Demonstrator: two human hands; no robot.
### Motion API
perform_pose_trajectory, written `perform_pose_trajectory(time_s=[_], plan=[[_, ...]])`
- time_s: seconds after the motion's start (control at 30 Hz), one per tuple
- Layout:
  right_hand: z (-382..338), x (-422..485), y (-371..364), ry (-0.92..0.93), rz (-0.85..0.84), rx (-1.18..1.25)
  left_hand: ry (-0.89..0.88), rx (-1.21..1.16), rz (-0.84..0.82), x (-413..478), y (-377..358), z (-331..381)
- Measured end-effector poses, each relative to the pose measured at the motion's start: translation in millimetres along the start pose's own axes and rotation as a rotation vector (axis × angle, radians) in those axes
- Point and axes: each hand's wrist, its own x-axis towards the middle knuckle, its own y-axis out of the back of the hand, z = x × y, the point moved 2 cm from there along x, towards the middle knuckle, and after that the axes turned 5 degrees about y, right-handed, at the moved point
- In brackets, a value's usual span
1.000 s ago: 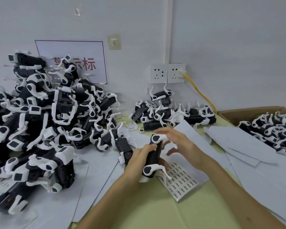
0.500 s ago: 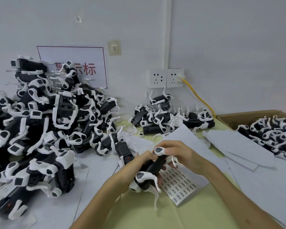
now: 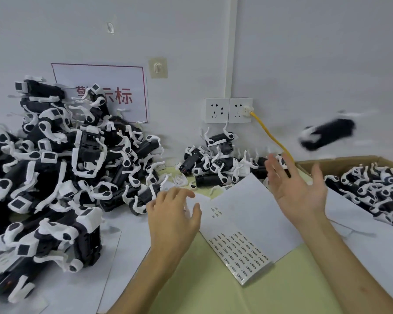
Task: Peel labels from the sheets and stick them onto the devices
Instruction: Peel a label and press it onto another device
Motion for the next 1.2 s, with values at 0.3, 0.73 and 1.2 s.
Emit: perform_pose_trajectory(time_s=[0.3,0.73,1.2], plan=[[53,-8,-2,-0.142,0.155,-0.673,0.106,-0.006,-0.115,5,-9,-20],[115,-40,-20,-0.507,-0.287,-0.825,-0.324,-0.495,0.14,-14,-10,9],[95,-21,-6,-0.259,0.096,-0.472,-0.135,-0.839,-0.465,-20,-17,26]])
